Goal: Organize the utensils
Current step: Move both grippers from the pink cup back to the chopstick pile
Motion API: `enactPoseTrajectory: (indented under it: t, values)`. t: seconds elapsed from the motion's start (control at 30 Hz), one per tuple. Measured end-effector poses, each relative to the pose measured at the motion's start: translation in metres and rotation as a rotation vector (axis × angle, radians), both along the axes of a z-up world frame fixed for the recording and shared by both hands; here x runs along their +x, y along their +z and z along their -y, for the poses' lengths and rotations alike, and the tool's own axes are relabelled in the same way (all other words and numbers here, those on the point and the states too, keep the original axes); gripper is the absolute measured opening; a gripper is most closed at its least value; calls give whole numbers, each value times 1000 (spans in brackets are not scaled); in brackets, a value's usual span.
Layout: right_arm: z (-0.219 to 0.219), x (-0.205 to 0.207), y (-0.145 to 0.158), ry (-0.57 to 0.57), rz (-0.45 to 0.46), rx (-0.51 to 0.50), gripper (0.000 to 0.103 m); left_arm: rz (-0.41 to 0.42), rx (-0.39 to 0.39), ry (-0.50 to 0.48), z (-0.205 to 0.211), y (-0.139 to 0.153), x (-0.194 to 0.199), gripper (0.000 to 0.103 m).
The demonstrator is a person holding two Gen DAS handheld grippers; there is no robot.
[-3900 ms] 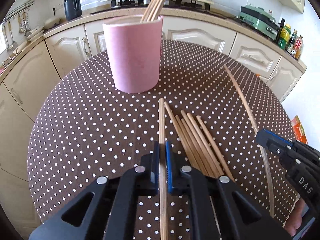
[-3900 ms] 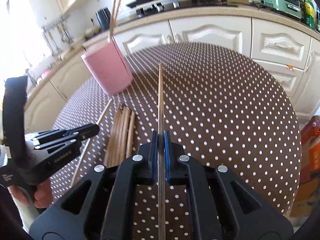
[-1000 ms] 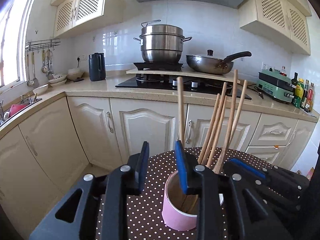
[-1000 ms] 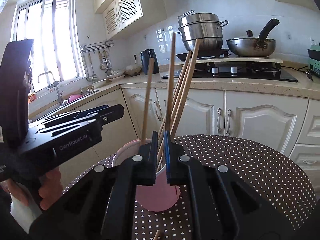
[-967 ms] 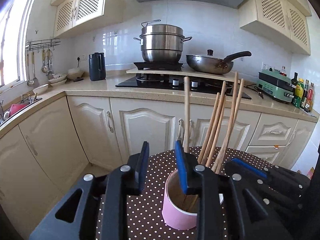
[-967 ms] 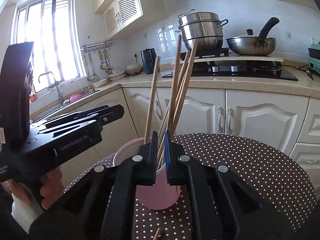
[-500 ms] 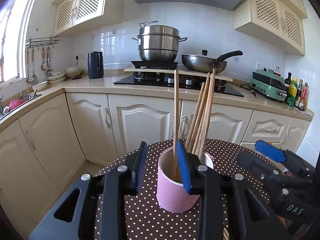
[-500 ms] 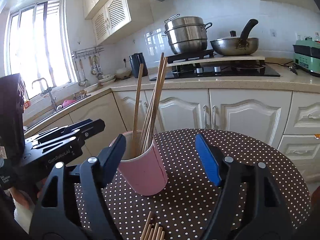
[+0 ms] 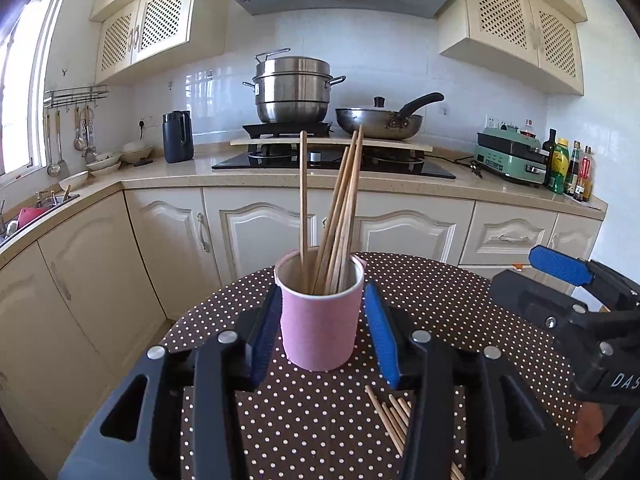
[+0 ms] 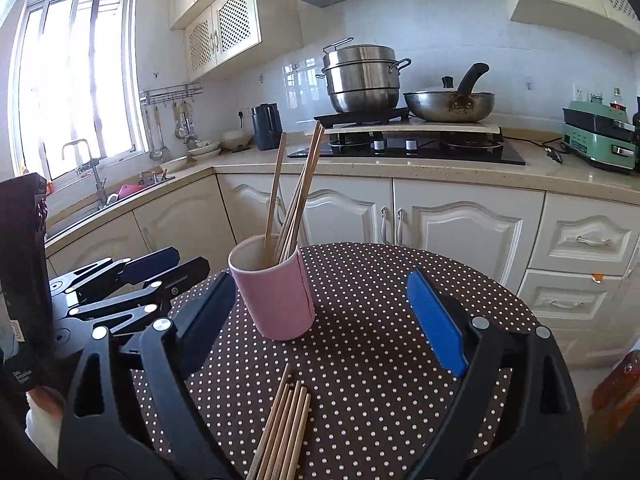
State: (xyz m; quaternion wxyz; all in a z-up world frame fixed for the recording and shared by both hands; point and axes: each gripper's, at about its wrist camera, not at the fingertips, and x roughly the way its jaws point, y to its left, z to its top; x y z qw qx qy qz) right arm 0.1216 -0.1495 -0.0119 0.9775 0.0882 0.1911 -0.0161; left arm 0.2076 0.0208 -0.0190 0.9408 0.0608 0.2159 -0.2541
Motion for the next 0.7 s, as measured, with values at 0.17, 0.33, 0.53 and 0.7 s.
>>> enactPoseTrajectory:
  t: [0.17,0.33,0.53,0.7]
  values:
    - [-4,-29,-5,-16,-4,4,90,-27,7,9,-6,-12,-23,46]
    - [-4,-44,-24,-21,-53,53,92,-61,16,15,-10,-27,-41,47]
    - [-1,-50,-55,-53,-143,84,92,-118,47,24,-14,-52,-55,48]
    - [2,-48,-85,-78,-257,97,92,-186,75,23,-16,-75,-61,49]
